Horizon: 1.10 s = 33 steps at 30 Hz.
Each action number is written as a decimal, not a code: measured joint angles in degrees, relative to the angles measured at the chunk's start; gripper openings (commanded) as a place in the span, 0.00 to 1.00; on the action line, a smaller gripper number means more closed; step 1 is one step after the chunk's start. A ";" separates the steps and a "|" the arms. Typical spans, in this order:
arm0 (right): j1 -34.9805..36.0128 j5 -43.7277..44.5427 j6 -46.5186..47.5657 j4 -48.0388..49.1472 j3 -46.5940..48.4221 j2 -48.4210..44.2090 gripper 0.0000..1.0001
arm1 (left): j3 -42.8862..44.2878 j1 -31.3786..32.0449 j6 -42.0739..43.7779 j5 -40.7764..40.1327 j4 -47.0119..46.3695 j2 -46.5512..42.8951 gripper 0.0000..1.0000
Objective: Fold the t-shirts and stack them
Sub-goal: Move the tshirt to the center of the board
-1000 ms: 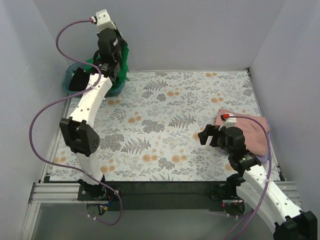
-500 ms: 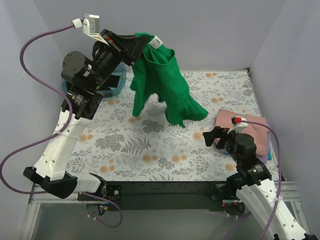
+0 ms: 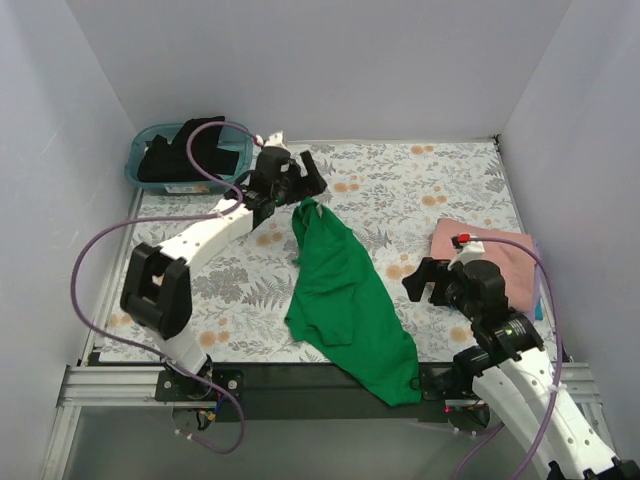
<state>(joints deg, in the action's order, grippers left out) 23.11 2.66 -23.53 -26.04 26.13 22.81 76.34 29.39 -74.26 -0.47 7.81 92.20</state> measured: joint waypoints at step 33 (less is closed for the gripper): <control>19.41 -2.29 -6.40 20.65 4.61 50.10 0.67 | -44.00 1.92 -15.56 5.07 11.08 -36.92 0.96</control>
<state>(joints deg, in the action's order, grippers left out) 42.52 0.36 -29.93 -5.39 30.74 72.90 32.34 31.31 -89.82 4.60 18.90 55.29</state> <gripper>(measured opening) 0.703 0.958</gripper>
